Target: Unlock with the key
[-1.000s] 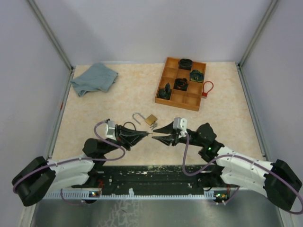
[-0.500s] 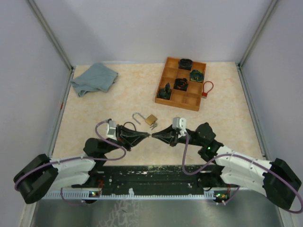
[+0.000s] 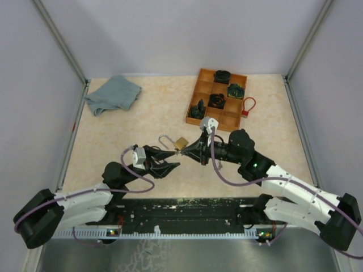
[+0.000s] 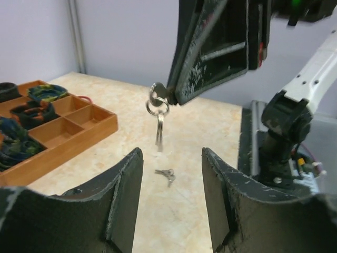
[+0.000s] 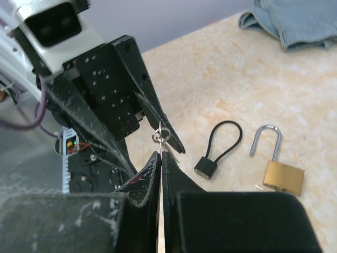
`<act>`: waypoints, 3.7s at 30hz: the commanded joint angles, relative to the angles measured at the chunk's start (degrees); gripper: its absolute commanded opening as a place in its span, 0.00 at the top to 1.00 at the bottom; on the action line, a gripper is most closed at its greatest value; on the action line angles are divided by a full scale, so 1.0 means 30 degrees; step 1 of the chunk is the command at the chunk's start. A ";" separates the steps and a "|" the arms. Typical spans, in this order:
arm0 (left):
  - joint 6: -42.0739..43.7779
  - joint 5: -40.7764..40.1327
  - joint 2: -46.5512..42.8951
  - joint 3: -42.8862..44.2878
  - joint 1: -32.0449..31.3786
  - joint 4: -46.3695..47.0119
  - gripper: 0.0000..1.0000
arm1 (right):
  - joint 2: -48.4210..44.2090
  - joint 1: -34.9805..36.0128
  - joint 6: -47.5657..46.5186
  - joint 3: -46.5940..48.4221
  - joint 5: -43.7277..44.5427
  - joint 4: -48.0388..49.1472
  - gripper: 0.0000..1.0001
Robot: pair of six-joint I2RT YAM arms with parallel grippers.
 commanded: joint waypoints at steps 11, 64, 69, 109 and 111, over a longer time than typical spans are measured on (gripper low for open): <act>1.1298 -0.7787 -0.1706 0.1565 -0.3337 -0.6370 0.42 | 0.3777 -0.0021 0.5270 0.8064 0.4299 -1.3671 1.00; 1.5715 -1.1513 0.3102 0.3033 -0.6701 -0.3275 0.95 | 0.3922 -0.0001 0.6790 0.8323 0.3807 -1.2606 0.83; 1.3161 -1.0829 0.2835 0.2798 -0.6491 -0.3474 0.98 | 0.3015 -0.0539 0.6239 0.7142 0.2735 -0.9914 0.67; -0.4427 0.2674 0.4638 0.1311 0.0078 0.8290 0.97 | 0.1089 0.0848 -0.1126 -0.5300 -0.1528 1.0238 0.55; -0.4309 0.2547 0.4547 0.1327 0.0074 0.8099 0.97 | 0.1014 0.0898 -0.1194 -0.5652 -0.1432 1.0568 0.55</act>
